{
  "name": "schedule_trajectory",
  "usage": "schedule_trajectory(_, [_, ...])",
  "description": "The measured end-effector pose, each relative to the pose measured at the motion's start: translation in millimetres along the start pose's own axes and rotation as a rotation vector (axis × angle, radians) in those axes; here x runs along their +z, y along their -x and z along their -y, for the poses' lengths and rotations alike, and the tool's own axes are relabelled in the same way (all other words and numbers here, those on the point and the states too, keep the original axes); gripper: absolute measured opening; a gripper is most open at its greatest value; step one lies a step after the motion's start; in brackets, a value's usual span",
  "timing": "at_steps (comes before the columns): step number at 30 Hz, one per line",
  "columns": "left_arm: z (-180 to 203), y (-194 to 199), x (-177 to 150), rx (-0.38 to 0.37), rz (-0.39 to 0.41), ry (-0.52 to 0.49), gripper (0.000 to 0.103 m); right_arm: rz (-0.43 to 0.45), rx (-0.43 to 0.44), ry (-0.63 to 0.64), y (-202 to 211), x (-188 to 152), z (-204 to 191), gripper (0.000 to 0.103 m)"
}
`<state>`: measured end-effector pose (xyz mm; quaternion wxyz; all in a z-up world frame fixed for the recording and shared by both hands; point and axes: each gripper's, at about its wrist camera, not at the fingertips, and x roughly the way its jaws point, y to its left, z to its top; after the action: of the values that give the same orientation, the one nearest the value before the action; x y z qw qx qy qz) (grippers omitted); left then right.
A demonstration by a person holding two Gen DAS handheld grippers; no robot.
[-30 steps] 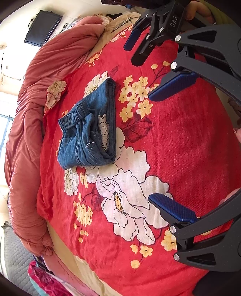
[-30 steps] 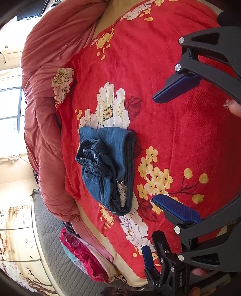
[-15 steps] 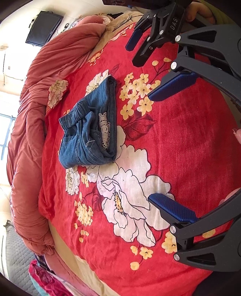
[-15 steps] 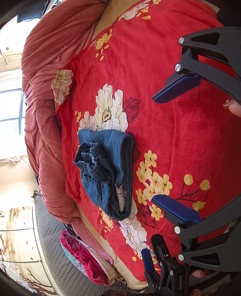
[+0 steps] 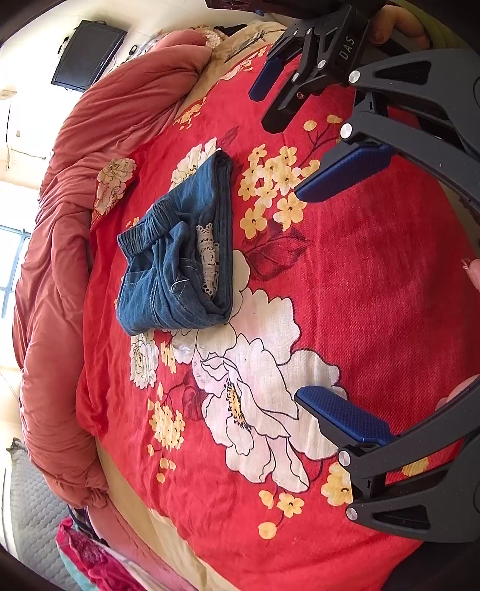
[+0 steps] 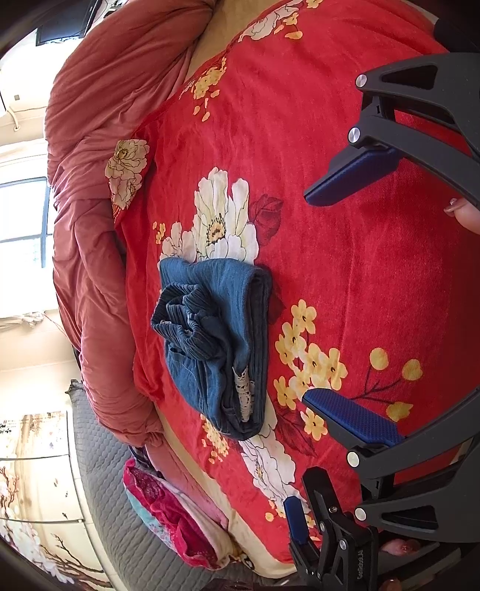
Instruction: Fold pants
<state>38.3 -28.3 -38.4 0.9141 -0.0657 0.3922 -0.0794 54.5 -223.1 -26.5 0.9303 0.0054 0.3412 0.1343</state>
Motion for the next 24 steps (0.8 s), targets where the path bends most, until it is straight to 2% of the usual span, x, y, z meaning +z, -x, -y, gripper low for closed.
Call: schedule_trajectory(24, [0.6,0.9,-0.3,0.008,-0.008,0.000,0.094,-0.005,-0.003,-0.008,-0.7,-0.4,1.1,0.098])
